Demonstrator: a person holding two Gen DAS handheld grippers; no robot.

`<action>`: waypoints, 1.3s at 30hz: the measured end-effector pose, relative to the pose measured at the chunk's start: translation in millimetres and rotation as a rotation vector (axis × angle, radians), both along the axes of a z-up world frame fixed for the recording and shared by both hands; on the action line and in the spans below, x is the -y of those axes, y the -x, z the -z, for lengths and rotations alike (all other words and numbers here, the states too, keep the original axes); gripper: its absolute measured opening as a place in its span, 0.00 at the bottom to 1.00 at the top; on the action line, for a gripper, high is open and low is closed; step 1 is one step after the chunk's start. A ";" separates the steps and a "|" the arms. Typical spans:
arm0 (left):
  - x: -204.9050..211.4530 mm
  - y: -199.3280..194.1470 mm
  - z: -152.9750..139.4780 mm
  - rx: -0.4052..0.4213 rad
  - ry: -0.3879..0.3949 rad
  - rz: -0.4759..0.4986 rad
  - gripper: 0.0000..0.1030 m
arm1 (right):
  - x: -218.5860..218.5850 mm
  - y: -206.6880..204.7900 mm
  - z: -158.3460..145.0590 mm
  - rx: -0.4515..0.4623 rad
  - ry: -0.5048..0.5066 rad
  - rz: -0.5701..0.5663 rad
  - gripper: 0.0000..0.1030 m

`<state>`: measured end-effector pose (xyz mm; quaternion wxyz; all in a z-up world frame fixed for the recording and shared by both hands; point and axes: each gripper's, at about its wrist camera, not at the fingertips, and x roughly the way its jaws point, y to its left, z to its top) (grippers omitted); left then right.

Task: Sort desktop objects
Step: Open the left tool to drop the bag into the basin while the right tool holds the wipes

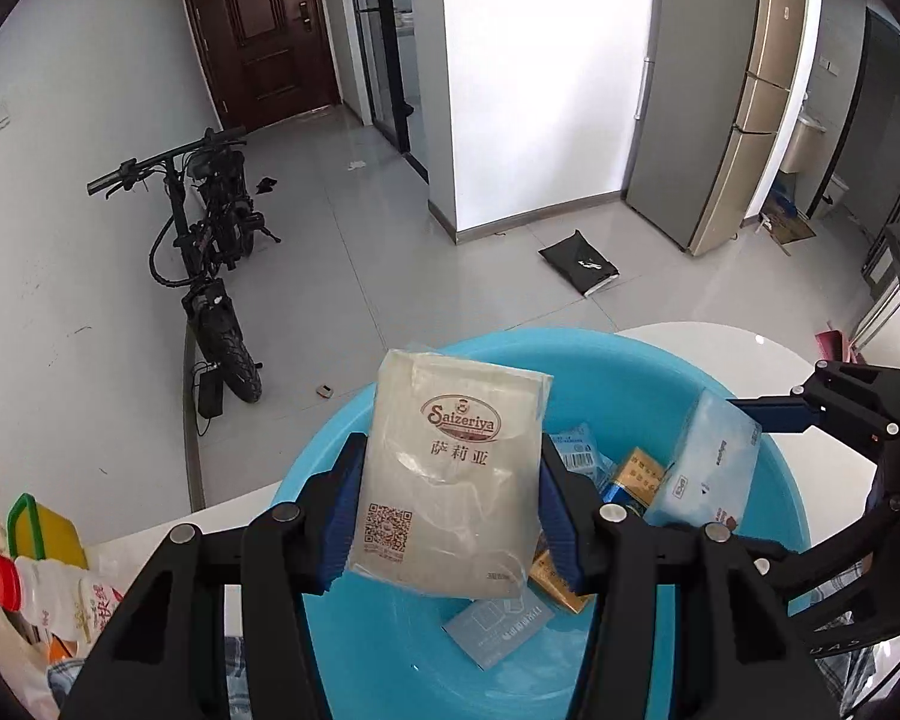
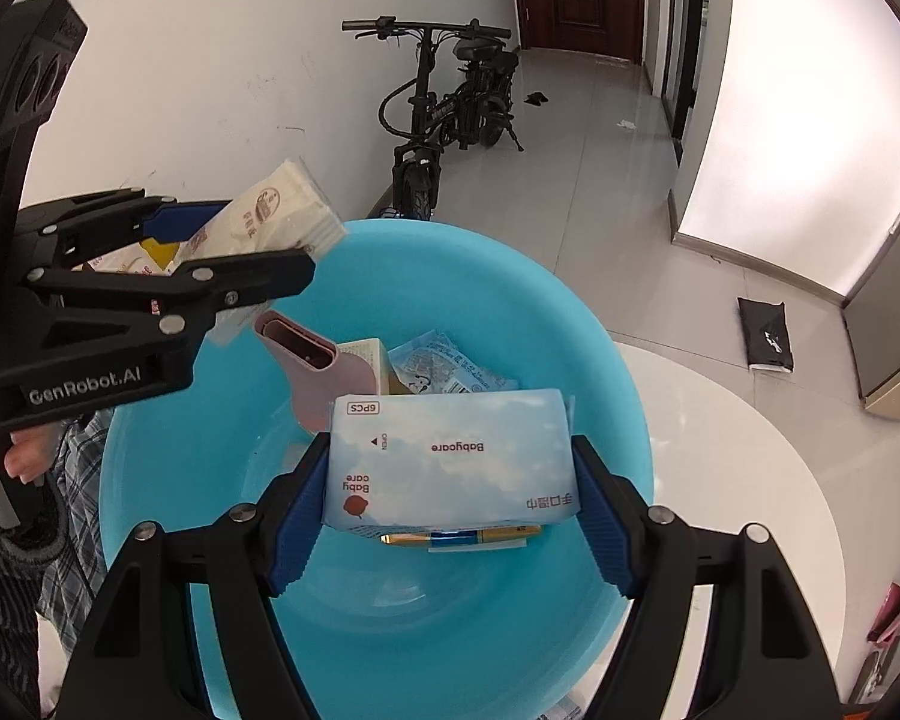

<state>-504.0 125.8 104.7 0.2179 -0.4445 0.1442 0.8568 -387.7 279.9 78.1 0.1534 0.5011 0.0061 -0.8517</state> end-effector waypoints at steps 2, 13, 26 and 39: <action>-6.0 7.4 2.3 -0.005 0.020 0.030 0.53 | 0.1 0.3 4.6 0.011 0.003 -0.002 0.71; -37.8 30.4 18.1 -0.003 0.145 0.206 0.53 | -1.9 5.0 25.1 0.062 0.011 -0.016 0.71; -71.1 39.0 62.6 0.062 0.184 0.307 0.53 | -2.5 5.3 33.8 0.089 0.035 -0.012 0.71; -79.8 38.9 71.8 0.045 0.194 0.332 0.65 | 1.8 1.9 37.4 0.093 0.033 -0.033 0.71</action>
